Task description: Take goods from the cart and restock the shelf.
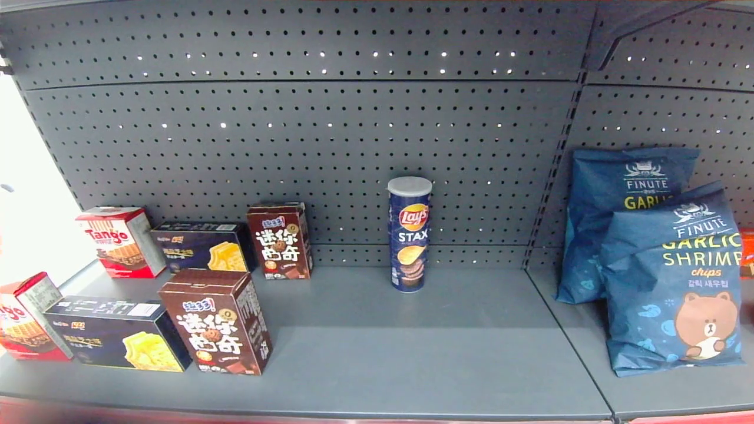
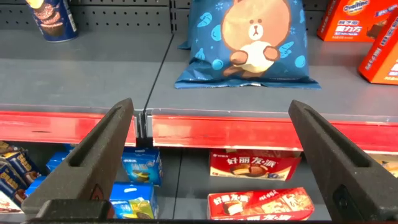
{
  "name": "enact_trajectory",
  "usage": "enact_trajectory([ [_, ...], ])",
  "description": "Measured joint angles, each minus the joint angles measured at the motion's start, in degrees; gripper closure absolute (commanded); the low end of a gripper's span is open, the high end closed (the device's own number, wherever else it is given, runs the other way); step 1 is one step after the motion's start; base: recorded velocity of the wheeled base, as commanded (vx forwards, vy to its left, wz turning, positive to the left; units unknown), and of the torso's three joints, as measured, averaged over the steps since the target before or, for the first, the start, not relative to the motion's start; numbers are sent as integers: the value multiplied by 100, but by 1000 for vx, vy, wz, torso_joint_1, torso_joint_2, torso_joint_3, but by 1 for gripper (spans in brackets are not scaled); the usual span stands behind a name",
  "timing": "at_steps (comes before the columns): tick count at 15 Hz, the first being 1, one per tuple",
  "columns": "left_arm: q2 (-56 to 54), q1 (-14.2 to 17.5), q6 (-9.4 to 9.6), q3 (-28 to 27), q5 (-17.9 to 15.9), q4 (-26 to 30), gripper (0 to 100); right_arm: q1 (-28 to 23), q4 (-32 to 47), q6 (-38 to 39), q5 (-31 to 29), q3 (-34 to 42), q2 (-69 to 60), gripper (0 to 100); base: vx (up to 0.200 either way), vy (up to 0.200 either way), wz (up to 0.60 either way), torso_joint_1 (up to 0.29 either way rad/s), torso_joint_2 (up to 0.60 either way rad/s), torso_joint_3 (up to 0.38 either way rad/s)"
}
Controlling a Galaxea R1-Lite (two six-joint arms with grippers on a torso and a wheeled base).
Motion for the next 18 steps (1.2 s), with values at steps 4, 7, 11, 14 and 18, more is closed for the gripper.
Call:
enact_trajectory([
  [4,0,2,0,-2,0,-5,0,2,2,6,-9,0,0,0,0,0,600,9,5,2],
  [7,0,7,11,0,-11,-2,0,5,2,6,-9,0,0,0,0,0,600,4,2,6],
  [11,0,2,6,0,-11,-5,0,5,2,6,-9,0,0,0,0,0,600,4,1,2],
  [14,0,7,6,0,-7,-5,0,5,2,0,-11,0,0,0,0,0,600,2,2,4],
  [18,0,5,2,0,0,-5,0,5,0,-2,-9,0,0,0,0,0,450,1,1,1],
])
